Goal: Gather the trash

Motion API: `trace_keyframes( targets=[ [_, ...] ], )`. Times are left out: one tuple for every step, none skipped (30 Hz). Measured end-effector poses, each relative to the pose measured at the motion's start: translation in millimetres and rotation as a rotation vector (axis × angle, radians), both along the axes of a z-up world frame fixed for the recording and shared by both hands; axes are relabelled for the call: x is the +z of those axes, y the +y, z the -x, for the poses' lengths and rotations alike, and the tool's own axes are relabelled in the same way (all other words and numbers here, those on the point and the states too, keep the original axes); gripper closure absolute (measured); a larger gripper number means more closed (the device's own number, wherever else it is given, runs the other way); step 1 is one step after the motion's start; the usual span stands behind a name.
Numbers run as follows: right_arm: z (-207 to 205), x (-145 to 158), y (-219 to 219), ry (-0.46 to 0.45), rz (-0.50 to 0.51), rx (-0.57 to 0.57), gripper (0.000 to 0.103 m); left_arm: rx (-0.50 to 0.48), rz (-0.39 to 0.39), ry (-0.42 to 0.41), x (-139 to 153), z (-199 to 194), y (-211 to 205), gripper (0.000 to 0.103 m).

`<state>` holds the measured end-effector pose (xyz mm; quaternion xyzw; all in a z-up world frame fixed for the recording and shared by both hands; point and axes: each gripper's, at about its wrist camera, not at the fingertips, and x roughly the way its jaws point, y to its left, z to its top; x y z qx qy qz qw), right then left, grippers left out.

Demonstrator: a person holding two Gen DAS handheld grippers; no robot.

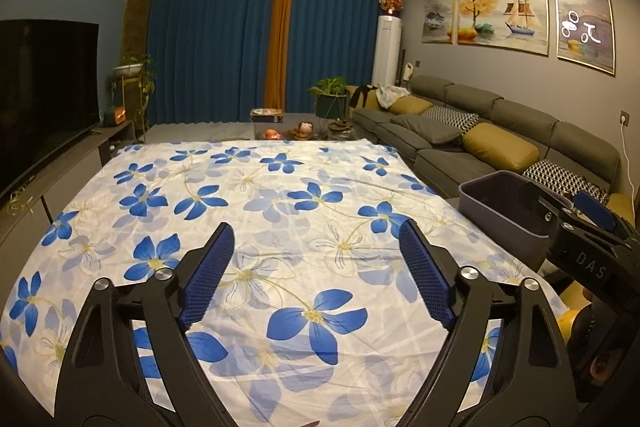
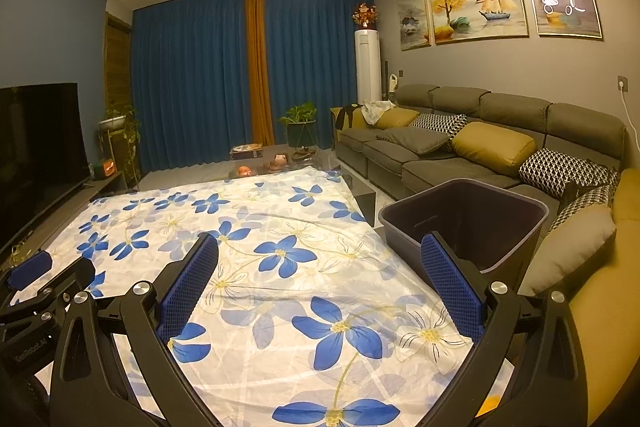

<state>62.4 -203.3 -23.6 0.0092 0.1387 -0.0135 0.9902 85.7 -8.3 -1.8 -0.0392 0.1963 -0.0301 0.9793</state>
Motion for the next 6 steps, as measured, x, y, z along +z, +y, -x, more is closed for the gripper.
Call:
trace_keyframes(
  targets=[
    [0.2,0.0,-0.2,0.0,-0.001,-0.001,0.006,0.005,0.002,-0.001,-0.2,0.7,0.2,0.016],
    [0.2,-0.2,-0.6,0.0,-0.002,-0.001,0.006,0.009,0.005,-0.002,-0.4,1.1,1.3,0.016],
    [0.4,-0.1,-0.4,0.0,-0.003,-0.001,0.006,0.011,0.01,-0.004,-0.5,1.3,2.6,0.015],
    [0.3,-0.2,-0.7,-0.001,-0.002,-0.001,0.006,0.01,0.016,-0.005,-0.8,1.2,3.9,0.015],
    [0.4,-0.2,-0.7,-0.001,-0.003,-0.002,0.006,0.012,0.021,-0.003,-1.3,1.6,4.8,0.014],
    [0.4,-0.3,-1.0,-0.001,-0.003,-0.002,0.006,0.02,0.022,-0.002,-1.8,1.7,5.8,0.013]
  ],
)
